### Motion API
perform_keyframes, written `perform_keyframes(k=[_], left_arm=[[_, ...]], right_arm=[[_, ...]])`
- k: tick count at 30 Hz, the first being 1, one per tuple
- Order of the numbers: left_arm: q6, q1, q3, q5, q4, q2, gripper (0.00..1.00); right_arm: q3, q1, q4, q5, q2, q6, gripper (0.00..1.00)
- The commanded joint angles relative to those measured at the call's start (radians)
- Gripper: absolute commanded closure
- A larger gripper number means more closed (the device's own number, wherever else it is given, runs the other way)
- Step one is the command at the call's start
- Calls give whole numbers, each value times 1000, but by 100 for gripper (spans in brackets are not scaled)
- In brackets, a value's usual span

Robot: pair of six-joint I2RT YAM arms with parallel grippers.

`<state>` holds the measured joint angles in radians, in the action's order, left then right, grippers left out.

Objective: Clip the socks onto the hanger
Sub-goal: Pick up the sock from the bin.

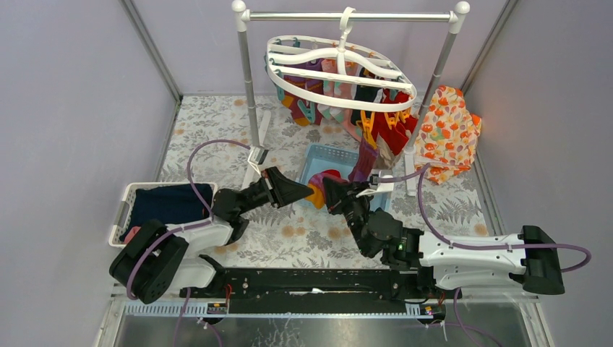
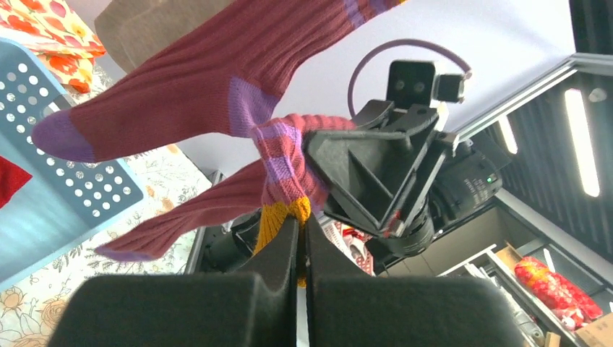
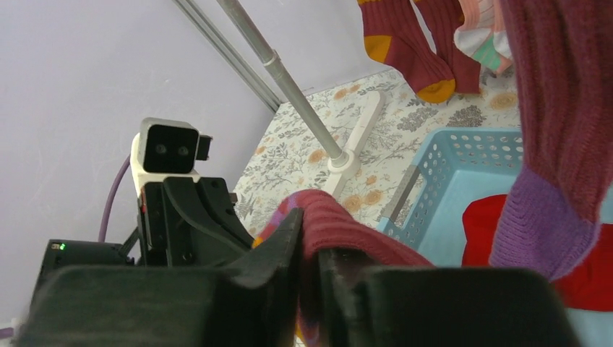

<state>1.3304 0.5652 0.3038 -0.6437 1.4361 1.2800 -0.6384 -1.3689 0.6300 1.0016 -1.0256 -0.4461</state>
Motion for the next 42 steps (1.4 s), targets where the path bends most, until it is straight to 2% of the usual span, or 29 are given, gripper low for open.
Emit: perform_keyframes(k=[1,3,4,7,9,11,14,16,19,23,26,29,33,36,38,42], left_arm=[[119,-65,-3,-4,70,-20,100],[178,-141,-27,-12,39,-44,100],[198,-184,-44,-18,16,-61,100],[205,-288,-57,-33,-132,-123,100],[164,-333,-38,-44,-302,-164,100],[135,-366,-32,-39,-384,-197,100],[116,-408,-20,-45,-457,-212,100],[106,-435,-9,-56,-479,-207,100],[112,-456,-5,-78,-463,-184,100],[156,-475,0,-117,-393,-145,100],[202,-485,7,-145,-334,-120,100],[289,-489,21,-156,-293,-92,100],[423,-492,38,-151,-311,-62,100],[474,-492,46,-133,-365,-80,100],[462,-490,55,-116,-427,-117,100],[404,-488,88,-84,-619,-222,100]], right_arm=[[27,-7,75,10,30,91,72],[32,-7,65,-13,42,217,54],[33,-7,54,-30,42,274,41],[13,-15,-7,-109,31,468,21],[-25,-25,-69,-171,-4,588,13],[-64,-52,-89,-197,-56,741,2],[-127,-87,-57,-189,-157,1028,0],[-169,-95,64,-136,-236,1260,0],[-292,-95,88,-143,-307,1434,0],[-447,-90,-14,-312,-312,1431,0],[-540,-88,-63,-344,-344,1460,0],[-593,-69,-282,-420,-346,1408,0],[-524,5,-510,-633,-237,1295,0],[-386,35,-512,-792,-127,1318,0],[-330,39,-497,-812,-115,1360,0],[-306,44,-454,-723,-219,1441,0]])
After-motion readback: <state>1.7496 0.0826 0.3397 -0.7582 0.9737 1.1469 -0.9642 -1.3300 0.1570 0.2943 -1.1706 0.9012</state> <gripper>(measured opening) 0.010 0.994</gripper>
